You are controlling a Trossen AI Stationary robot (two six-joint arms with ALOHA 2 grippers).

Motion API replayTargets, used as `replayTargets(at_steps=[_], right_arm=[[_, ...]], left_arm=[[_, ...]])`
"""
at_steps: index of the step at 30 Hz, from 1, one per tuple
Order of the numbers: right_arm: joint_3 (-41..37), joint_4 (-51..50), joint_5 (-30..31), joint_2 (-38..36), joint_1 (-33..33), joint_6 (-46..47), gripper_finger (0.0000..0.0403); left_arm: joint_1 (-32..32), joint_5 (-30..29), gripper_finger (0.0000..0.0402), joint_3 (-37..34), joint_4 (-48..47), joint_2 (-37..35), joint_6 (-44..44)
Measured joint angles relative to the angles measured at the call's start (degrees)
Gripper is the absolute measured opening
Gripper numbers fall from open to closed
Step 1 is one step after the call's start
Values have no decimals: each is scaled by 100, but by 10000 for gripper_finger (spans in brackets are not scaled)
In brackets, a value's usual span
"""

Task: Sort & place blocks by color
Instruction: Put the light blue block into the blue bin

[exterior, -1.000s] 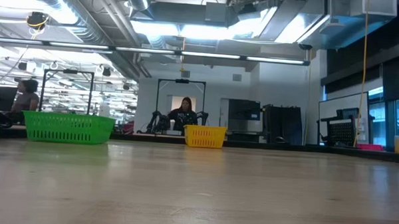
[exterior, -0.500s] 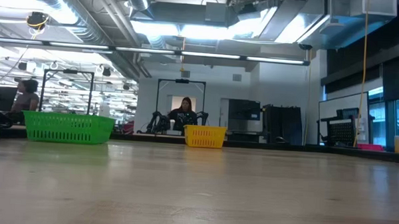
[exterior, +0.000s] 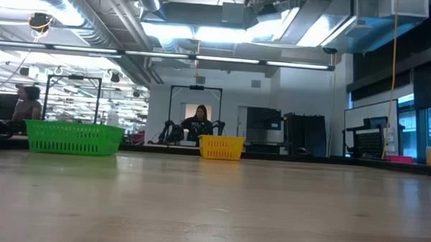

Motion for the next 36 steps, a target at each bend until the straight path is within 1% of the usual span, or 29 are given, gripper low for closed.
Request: replayTargets(at_steps=[1, 5, 8, 11, 13, 17, 19, 21, 23, 26, 28, 31, 34, 36], right_arm=[[0, -1, 0, 0, 0, 0, 343], [0, -6, 0, 0, -1, 0, 343], [0, -6, 0, 0, -1, 0, 343], [0, -6, -2, 0, -1, 0, 343], [0, -4, -2, 0, -1, 0, 343], [0, -1, -5, 0, 0, 0, 343], [0, 17, -41, 0, -1, -35, 343], [0, 29, -50, -2, -1, -185, 343], [0, 29, -52, -2, 1, -320, 343], [0, 29, -52, -2, -1, -369, 343], [0, 29, -50, -2, -1, -339, 343], [0, 28, 19, -2, 6, -501, 343], [37, 8, 413, 36, 76, -1123, 343], [132, -73, 649, 119, 112, -1659, 343]], left_arm=[[54, 14, 122, 0, -22, -29, -3], [377, -14, 122, -4, -202, -383, -118], [714, -367, 122, -4, -546, -874, -118], [1158, -880, 122, -4, -860, -1553, -116], [1526, -1360, 122, -4, -959, -2089, -114], [2312, -2387, 122, -18, -752, -3207, 201], [2739, -2724, 122, -194, -199, -3769, 478], [3181, -2785, 122, -542, 687, -4277, 739], [3613, -2635, 122, -1039, 1788, -4696, 897], [4215, -2038, 122, -1879, 3706, -5062, 834], [4559, -1637, 122, -2353, 5080, -5080, 456], [4910, -1318, 122, -2777, 6535, -4859, -465], [5086, -1270, 122, -2856, 7121, -4492, -1456], [5115, -1243, 122, -2703, 7394, -4235, -1880]])
